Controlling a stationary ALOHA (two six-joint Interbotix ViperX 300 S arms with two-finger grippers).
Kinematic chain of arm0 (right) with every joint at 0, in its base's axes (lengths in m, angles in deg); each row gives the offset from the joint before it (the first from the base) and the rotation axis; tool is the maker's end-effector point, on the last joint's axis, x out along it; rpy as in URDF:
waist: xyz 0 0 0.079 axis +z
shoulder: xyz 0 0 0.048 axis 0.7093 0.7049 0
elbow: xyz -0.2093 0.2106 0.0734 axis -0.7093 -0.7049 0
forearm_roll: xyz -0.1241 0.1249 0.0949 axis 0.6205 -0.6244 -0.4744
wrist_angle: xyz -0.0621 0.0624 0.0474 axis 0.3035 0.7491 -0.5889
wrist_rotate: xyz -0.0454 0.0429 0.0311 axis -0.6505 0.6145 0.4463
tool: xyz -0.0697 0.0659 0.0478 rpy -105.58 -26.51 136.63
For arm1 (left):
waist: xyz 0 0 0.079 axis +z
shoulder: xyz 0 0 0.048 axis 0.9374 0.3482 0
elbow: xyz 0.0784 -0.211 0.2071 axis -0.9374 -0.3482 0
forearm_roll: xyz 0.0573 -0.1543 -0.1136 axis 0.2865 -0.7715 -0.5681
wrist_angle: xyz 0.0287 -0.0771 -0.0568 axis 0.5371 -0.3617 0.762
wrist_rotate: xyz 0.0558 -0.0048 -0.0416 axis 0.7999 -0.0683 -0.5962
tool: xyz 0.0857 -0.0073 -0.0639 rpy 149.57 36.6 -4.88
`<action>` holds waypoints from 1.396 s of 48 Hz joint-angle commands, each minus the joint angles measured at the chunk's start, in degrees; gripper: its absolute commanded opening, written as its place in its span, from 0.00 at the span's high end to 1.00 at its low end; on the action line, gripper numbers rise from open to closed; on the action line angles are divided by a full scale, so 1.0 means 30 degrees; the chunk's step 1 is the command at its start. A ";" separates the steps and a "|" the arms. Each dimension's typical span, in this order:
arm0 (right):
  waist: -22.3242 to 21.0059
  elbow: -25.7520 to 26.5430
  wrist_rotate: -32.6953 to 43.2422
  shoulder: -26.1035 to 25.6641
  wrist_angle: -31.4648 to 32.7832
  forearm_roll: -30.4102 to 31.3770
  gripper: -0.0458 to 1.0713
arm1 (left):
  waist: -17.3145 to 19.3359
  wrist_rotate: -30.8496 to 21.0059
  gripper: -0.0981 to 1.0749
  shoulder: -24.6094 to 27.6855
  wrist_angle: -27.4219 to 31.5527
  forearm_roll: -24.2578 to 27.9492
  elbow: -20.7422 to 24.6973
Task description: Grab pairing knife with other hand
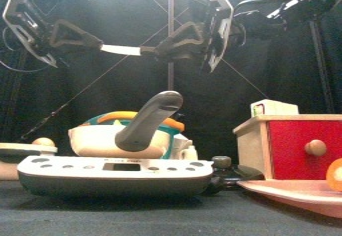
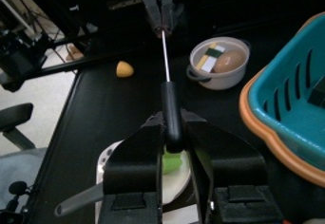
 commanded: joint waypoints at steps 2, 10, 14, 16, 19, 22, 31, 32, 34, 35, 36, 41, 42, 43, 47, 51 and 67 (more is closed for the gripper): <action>0.0410 0.0732 -0.0029 -0.0146 0.1230 0.0439 0.55 | -0.0557 0.0146 0.62 0.0703 -0.0410 -0.0469 0.0234; 0.0908 0.0996 0.0059 -0.0117 0.2227 0.0791 0.57 | -0.0938 0.0264 0.62 0.1904 -0.0410 -0.1230 0.0234; 0.1201 0.0967 0.0088 -0.0088 0.2637 0.0791 0.57 | -0.1553 0.0322 0.62 0.2168 -0.0410 -0.1846 0.0205; 0.1318 0.0967 0.0088 -0.0059 0.2959 0.0791 0.57 | -0.1787 0.0410 0.62 0.2168 -0.0410 -0.2139 0.0176; 0.1494 0.1055 0.0117 0.0029 0.3545 0.0791 0.57 | -0.2168 0.0732 0.62 0.2168 -0.0410 -0.2754 0.0146; 0.1729 0.1143 0.0088 0.0029 0.4131 0.0791 0.57 | -0.2461 0.1289 0.62 0.2197 -0.0410 -0.3281 0.0088; 0.2314 0.1406 0.0146 0.0293 0.5566 0.0762 0.57 | -0.3281 0.4424 0.62 0.2314 -0.0439 -0.5859 -0.0029; 0.2314 0.1465 0.0146 0.0322 0.5625 0.0762 0.57 | -0.3281 0.4746 0.62 0.2314 -0.0439 -0.6152 0.0000; 0.2344 0.1553 0.0146 0.0322 0.5625 0.0762 0.57 | -0.3311 0.5332 0.62 0.2344 -0.0469 -0.6650 0.0117; 0.2344 0.1611 0.0146 0.0352 0.5625 0.0762 0.57 | -0.3398 0.5596 0.62 0.2344 -0.0469 -0.6855 0.0176; 0.2344 0.1611 0.0176 0.0352 0.5654 0.0762 0.57 | -0.3457 0.5830 0.62 0.2344 -0.0469 -0.7031 0.0234; 0.2314 0.1611 0.0176 0.0439 0.5742 0.0674 0.57 | -0.4248 0.6855 0.62 0.2432 -0.0557 -0.7090 0.0439; 0.2344 0.1611 0.0176 0.0498 0.5742 0.0674 0.57 | -0.4365 0.6973 0.62 0.2432 -0.0557 -0.7119 0.0439; 0.2344 0.1611 0.0146 0.0586 0.5742 0.0674 0.57 | -0.4453 0.7090 0.62 0.2490 -0.0586 -0.7119 0.0439; 0.2344 0.1611 0.0146 0.0791 0.5742 0.0674 0.57 | -0.4629 0.7383 0.62 0.2578 -0.0762 -0.7236 0.0381; 0.2344 0.1641 0.0146 0.1025 0.5771 0.0674 0.57 | -0.4658 0.7412 0.62 0.2842 -0.1201 -0.7178 0.0352; 0.2285 0.1699 0.0205 0.0762 0.5801 0.0615 0.57 | -0.4629 0.8203 0.62 0.3428 -0.1377 -0.7236 0.0322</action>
